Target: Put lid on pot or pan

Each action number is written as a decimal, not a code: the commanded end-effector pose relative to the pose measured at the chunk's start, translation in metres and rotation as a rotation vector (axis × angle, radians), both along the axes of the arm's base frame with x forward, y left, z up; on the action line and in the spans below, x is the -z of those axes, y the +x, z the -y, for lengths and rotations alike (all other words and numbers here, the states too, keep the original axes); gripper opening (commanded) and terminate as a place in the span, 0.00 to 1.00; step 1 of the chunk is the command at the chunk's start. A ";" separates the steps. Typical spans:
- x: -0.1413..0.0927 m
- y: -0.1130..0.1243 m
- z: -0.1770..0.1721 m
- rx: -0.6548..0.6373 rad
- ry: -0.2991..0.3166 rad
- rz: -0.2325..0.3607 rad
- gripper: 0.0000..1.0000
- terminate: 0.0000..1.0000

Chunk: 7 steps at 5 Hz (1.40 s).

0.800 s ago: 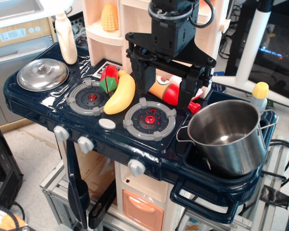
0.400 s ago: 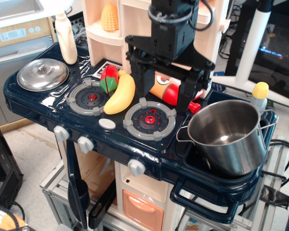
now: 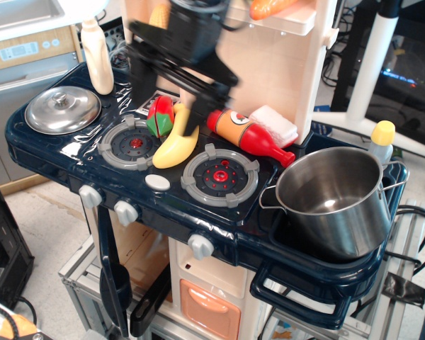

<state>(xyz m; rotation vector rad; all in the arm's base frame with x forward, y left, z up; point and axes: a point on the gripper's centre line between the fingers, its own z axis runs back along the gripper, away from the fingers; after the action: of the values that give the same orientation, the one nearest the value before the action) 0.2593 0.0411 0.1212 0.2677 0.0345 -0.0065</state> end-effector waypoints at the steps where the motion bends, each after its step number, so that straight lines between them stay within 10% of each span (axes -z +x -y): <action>1: -0.006 0.016 -0.087 0.156 0.079 0.057 1.00 0.00; 7: 0.067 0.063 -0.196 0.422 -0.028 0.155 1.00 0.00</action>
<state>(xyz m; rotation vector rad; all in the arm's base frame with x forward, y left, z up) 0.3139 0.2314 0.0356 0.2018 -0.1464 -0.3885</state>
